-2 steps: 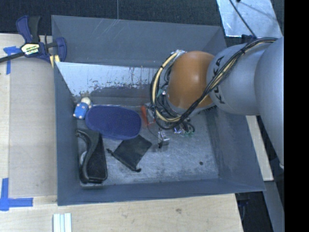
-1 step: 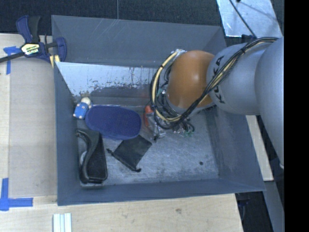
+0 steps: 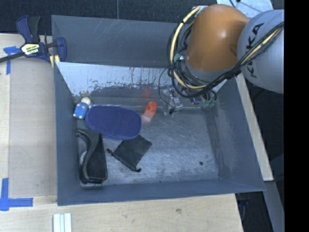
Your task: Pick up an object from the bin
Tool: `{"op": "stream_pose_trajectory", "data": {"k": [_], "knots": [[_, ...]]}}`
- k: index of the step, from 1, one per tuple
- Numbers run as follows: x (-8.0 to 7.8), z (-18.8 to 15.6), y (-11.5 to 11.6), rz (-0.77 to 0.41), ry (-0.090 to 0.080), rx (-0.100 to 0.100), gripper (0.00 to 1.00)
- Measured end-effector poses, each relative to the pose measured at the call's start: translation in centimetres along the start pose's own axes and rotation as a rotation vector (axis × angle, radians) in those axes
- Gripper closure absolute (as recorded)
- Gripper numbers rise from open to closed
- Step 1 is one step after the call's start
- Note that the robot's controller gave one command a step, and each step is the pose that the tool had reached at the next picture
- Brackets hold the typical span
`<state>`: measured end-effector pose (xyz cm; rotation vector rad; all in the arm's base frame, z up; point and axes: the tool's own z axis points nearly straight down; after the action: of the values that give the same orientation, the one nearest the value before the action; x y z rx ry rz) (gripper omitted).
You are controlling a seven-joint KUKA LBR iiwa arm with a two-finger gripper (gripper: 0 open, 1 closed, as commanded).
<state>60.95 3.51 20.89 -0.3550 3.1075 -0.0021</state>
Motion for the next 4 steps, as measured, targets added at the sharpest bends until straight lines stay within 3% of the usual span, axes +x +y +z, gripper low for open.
{"op": "stream_pose_trajectory", "data": {"k": [1, 2, 3, 4], "knots": [[0.2, 0.5, 0.1, 0.0, 0.01, -0.002, 0.0], [-1.4, 12.5, -1.1, -0.033, -0.015, -0.003, 0.0], [-0.9, 12.7, -1.1, -0.034, 0.004, -0.003, 1.0], [-0.7, 13.0, -1.1, -0.033, 0.01, -0.003, 0.0]]}}
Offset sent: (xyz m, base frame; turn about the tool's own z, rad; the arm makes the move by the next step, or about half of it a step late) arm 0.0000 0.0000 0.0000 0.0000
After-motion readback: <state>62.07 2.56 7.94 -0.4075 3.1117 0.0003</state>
